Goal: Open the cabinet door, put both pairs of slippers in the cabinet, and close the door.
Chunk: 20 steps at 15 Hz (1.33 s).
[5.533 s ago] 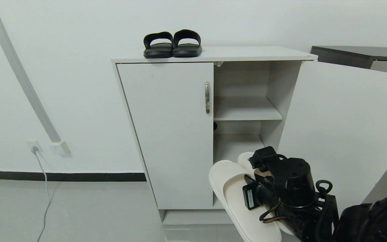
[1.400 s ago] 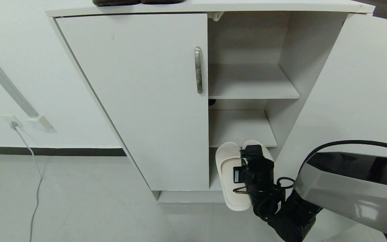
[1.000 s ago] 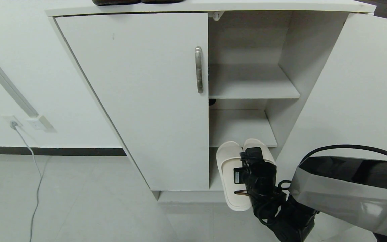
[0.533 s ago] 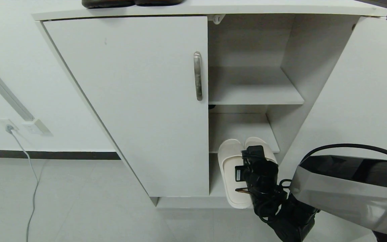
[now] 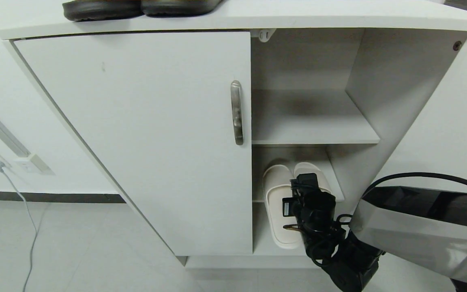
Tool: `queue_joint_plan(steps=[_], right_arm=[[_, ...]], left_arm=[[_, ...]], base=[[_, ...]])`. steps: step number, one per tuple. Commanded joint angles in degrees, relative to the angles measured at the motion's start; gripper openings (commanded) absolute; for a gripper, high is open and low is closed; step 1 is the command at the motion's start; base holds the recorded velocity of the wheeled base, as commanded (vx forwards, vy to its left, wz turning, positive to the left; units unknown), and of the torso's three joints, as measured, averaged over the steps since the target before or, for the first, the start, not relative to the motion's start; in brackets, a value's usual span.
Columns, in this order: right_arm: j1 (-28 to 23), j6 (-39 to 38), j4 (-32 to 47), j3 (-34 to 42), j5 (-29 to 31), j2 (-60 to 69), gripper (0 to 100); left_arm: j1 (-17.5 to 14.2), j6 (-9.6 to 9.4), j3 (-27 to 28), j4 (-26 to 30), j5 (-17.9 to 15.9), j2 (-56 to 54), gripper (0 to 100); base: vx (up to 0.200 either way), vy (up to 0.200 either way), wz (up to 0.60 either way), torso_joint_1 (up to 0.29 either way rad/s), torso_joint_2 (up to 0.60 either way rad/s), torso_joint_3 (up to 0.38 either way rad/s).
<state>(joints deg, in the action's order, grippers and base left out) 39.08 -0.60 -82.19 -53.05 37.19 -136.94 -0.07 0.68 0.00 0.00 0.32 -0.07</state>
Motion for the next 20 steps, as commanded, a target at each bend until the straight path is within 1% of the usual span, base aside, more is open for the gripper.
queue_joint_plan(steps=[1,4,8,11,16,20], right_arm=[[-0.41,-0.02,0.80,-1.79,-0.89,0.09,0],[-2.26,-0.55,5.28,-6.27,-2.04,-0.52,0],[-5.42,-0.63,13.63,-19.02,-2.13,-4.74,0],[-6.04,-0.63,18.64,-26.66,-2.30,-6.76,0],[-6.92,-0.63,22.60,-32.90,-3.27,-9.23,0],[-7.53,-0.63,23.83,-35.19,-3.27,-10.54,0]], left_arm=[[-0.01,0.02,0.00,0.00,0.03,0.07,0],[-0.01,0.02,0.00,0.00,0.03,0.07,0],[-0.01,0.02,0.00,0.00,0.03,0.07,0],[-0.01,0.02,0.00,0.00,0.12,0.07,0],[-0.01,0.02,0.00,0.00,0.12,0.07,0],[-0.01,0.02,0.00,0.00,0.12,0.07,0]], base=[[0.000,0.000,0.00,0.000,0.00,0.000],[0.000,0.000,0.00,0.000,0.00,0.000],[0.000,0.000,0.00,0.000,0.00,0.000],[0.000,0.000,0.00,0.000,0.00,0.000],[0.000,0.000,0.00,0.000,0.00,0.000],[0.000,0.000,0.00,0.000,0.00,0.000]])
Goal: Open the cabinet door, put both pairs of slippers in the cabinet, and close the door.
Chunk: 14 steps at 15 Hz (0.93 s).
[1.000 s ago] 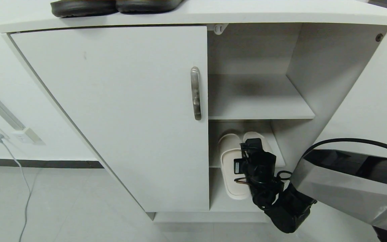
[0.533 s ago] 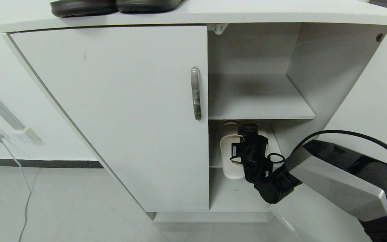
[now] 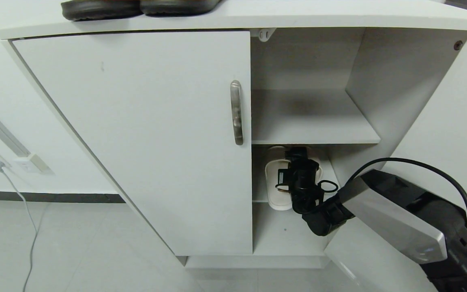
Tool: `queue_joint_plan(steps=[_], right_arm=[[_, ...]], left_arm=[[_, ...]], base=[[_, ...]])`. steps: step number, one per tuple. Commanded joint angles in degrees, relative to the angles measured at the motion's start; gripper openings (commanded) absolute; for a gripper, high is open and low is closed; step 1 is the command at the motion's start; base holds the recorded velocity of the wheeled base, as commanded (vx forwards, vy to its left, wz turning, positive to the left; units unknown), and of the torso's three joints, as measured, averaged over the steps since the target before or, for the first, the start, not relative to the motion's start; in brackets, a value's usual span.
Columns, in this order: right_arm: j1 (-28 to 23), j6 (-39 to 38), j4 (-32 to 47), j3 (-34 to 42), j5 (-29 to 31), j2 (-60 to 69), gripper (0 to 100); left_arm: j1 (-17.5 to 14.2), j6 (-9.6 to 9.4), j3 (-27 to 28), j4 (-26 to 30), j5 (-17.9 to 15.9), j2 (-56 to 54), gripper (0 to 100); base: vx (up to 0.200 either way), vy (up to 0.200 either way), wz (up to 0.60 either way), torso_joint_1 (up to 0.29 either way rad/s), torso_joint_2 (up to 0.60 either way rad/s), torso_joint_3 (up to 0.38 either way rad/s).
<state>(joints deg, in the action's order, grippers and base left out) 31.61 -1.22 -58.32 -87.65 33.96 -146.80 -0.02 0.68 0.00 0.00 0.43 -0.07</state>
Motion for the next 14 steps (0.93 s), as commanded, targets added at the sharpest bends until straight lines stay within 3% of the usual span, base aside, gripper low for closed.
queue_joint_plan(steps=[1,3,4,8,14], right_arm=[[-0.15,-0.01,0.05,-0.68,-0.04,-0.68,0],[-0.23,-0.01,0.14,-0.94,-0.04,-0.77,0],[-0.23,-0.01,0.40,-0.94,-0.04,-0.77,100],[-0.15,-0.01,0.14,0.90,-0.04,0.02,100],[3.02,-0.10,-5.31,16.90,0.05,9.51,100]], left_arm=[[-0.06,0.02,0.00,0.00,0.01,0.07,0],[-0.06,0.11,0.00,-0.09,0.01,0.07,0],[-0.06,0.11,0.00,-0.09,0.01,0.07,0],[-0.06,0.11,0.00,-0.09,0.01,0.07,0],[-0.06,0.02,0.00,0.00,0.01,0.07,0]], base=[[0.000,0.000,0.00,0.000,0.00,0.000],[0.000,0.000,0.00,0.000,0.00,0.000],[0.000,0.000,0.00,0.000,0.00,0.000],[0.000,0.000,0.00,0.000,0.00,0.000],[0.000,0.000,0.00,0.000,0.00,0.000]])
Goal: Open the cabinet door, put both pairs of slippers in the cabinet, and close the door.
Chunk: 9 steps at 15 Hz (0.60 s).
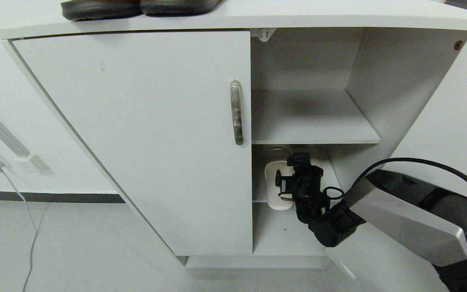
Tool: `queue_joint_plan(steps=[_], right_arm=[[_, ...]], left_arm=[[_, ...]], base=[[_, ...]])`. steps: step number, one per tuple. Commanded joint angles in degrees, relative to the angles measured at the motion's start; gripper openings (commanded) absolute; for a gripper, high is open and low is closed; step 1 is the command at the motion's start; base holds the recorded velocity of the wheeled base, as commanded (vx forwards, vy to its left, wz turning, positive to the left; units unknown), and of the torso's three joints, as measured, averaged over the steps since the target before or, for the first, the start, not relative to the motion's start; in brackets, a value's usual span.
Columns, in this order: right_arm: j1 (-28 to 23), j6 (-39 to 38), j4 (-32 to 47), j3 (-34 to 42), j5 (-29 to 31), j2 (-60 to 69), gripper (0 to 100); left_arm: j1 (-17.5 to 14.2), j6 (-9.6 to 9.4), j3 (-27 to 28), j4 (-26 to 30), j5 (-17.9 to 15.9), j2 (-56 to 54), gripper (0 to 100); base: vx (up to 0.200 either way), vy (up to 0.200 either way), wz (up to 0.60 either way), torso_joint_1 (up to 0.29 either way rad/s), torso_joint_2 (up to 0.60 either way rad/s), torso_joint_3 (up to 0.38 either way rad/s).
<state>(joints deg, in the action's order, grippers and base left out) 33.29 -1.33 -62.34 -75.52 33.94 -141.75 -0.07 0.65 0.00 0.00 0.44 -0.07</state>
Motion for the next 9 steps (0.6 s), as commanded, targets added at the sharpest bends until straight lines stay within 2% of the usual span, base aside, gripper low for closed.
queue_joint_plan(steps=[1,5,9], right_arm=[[2.22,0.01,-3.05,7.93,0.08,5.87,100],[5.56,0.01,-8.59,20.85,0.51,12.11,100],[8.19,-0.08,-13.59,30.17,0.51,15.98,100]], left_arm=[[-0.01,-0.03,0.00,0.00,0.00,0.07,0],[-0.01,-0.12,0.00,-0.09,-0.09,0.07,0],[0.07,-0.38,0.00,-0.09,-0.09,0.07,0]], base=[[0.000,0.000,0.00,0.000,0.00,0.000],[0.000,0.000,0.00,0.000,0.00,0.000],[0.000,0.000,0.00,0.000,0.00,0.000]])
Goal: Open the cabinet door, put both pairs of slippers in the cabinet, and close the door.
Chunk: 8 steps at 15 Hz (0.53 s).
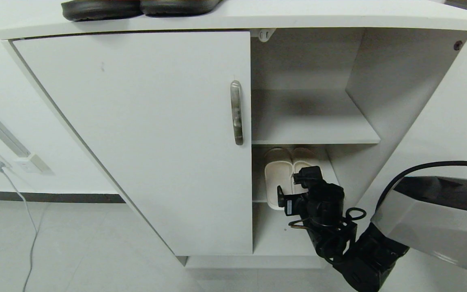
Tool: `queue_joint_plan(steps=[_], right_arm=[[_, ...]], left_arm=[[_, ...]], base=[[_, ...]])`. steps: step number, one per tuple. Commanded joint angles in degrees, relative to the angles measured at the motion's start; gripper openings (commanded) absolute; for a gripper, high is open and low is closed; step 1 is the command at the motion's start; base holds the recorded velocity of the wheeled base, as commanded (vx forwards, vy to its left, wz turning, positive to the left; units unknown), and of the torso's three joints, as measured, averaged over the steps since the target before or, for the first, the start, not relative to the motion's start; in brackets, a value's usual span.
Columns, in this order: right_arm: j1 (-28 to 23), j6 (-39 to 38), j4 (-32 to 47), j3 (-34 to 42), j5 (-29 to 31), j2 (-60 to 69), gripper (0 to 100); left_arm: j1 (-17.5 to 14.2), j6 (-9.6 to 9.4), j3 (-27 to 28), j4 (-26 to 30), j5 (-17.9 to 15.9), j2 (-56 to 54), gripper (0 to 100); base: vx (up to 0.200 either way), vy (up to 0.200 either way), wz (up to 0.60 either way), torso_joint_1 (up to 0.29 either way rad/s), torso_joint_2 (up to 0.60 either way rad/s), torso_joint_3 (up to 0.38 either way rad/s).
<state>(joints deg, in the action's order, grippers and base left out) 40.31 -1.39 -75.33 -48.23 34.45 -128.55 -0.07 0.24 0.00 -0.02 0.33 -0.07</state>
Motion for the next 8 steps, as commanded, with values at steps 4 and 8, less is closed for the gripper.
queue_joint_plan(steps=[4,8], right_arm=[[1.43,-0.02,-0.70,3.75,0.00,2.78,100],[1.61,-0.02,-0.79,4.02,0.00,2.78,100]], left_arm=[[-0.01,0.02,0.00,-0.06,0.02,0.07,0],[-0.01,0.11,0.00,-0.06,0.02,0.07,0]], base=[[0.000,0.000,0.00,0.000,0.00,0.000],[0.000,0.000,0.00,0.000,0.00,0.000]])
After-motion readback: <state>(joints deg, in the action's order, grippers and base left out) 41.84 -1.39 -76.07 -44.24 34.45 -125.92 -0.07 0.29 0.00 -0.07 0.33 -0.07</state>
